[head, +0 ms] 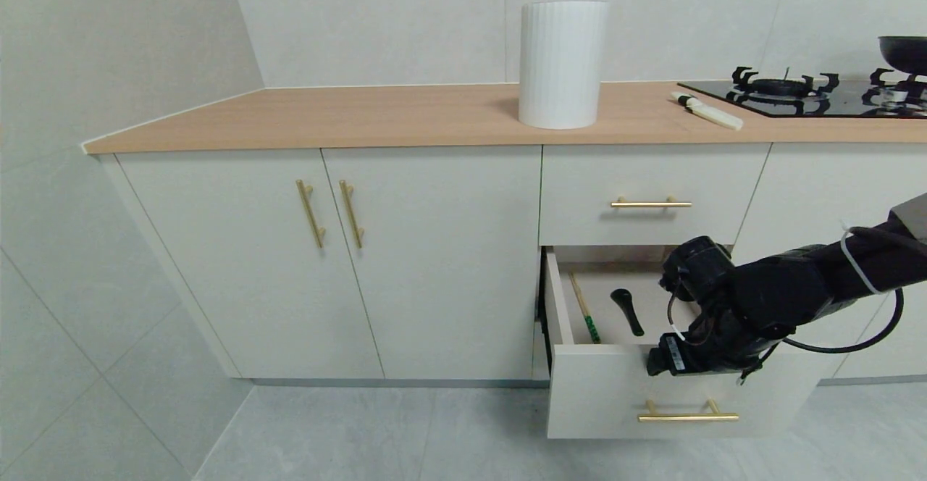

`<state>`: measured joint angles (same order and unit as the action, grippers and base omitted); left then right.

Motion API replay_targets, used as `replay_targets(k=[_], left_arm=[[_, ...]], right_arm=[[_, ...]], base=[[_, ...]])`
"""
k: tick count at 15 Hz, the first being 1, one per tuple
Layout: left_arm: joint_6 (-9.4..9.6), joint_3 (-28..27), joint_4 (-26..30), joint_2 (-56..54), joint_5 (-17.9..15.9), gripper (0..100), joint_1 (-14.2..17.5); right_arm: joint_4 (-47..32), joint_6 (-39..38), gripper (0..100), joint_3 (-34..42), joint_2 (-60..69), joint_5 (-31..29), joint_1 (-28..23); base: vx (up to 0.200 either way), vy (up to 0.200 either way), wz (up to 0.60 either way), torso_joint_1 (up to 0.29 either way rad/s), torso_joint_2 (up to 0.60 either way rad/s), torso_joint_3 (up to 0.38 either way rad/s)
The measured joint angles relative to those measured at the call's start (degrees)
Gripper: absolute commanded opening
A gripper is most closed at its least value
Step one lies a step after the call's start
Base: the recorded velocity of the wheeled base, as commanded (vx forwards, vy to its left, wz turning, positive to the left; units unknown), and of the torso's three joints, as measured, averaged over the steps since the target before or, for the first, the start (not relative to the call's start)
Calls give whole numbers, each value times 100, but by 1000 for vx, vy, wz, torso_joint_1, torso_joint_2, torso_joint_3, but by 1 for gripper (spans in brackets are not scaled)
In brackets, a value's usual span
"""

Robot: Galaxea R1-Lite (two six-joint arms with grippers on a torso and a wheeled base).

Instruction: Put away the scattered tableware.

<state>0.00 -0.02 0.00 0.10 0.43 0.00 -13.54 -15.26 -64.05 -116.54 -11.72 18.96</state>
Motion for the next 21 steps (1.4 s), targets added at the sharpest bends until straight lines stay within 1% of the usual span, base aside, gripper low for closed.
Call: replay_targets(k=[5, 7, 13, 15, 18, 19, 21], left_arm=[[0, 0, 0, 0, 0, 100, 0], [0, -2, 0, -2, 0, 100, 0], [0, -5, 0, -2, 0, 100, 0], [0, 0, 0, -2, 0, 100, 0], [0, 2, 0, 0, -2, 100, 0], [0, 2, 0, -2, 0, 100, 0], [0, 0, 0, -2, 0, 100, 0]], right_arm=[[633, 16, 100, -55, -254, -27, -11], [818, 32, 100, -207, -358, -18, -11], [903, 55, 100, -1359, -1047, -21, -11], [903, 46, 100, -1564, -1226, -24, -112], [909, 49, 100, -1630, -1389, -10, -433], [975, 55, 100, -1643, -1432, 12, -551], [1403, 54, 100, -1685, -1551, -11, -728]], base=[[0, 0, 0, 0, 0, 0], [0, 0, 0, 0, 0, 0], [0, 0, 0, 0, 0, 0], [0, 0, 0, 0, 0, 0], [0, 0, 0, 0, 0, 0], [0, 0, 0, 0, 0, 0], [0, 0, 0, 0, 0, 0]])
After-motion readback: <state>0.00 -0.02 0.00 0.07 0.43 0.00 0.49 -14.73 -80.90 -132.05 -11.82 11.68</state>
